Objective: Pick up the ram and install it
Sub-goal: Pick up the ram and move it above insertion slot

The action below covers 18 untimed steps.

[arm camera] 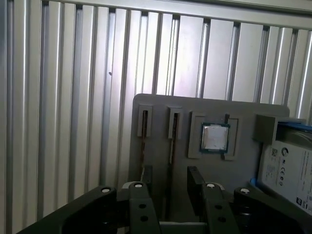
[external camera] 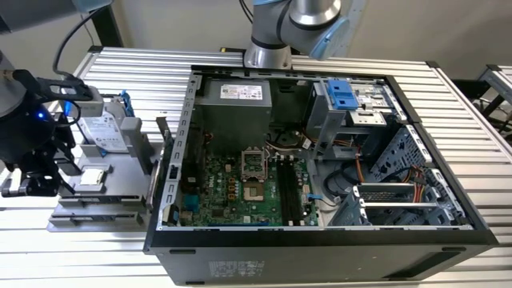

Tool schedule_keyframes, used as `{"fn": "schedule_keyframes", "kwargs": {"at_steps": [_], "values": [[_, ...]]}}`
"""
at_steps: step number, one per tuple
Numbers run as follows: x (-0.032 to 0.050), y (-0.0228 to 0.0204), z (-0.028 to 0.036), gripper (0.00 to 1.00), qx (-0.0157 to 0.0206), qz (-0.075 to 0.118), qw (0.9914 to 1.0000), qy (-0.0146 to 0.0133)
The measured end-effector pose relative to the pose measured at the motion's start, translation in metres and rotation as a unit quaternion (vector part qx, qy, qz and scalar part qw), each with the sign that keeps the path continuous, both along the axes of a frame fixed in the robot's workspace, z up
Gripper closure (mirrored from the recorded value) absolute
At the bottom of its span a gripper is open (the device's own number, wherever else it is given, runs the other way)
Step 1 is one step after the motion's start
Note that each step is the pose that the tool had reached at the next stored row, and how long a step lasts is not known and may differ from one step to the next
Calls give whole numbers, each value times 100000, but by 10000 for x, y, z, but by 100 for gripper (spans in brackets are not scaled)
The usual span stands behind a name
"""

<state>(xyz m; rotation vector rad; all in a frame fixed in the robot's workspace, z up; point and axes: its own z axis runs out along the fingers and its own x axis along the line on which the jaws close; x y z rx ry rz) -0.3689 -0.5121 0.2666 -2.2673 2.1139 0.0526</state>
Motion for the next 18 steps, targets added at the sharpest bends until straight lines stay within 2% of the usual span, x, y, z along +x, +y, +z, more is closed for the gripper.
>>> {"fn": "schedule_keyframes", "kwargs": {"at_steps": [8, 15, 18], "values": [[0, -39, -78, 0, 4, -852, 99996, -4], [0, -46, -142, 0, 5, -870, 99996, 0], [0, -47, -149, 0, -9, -865, 99996, -80]]}}
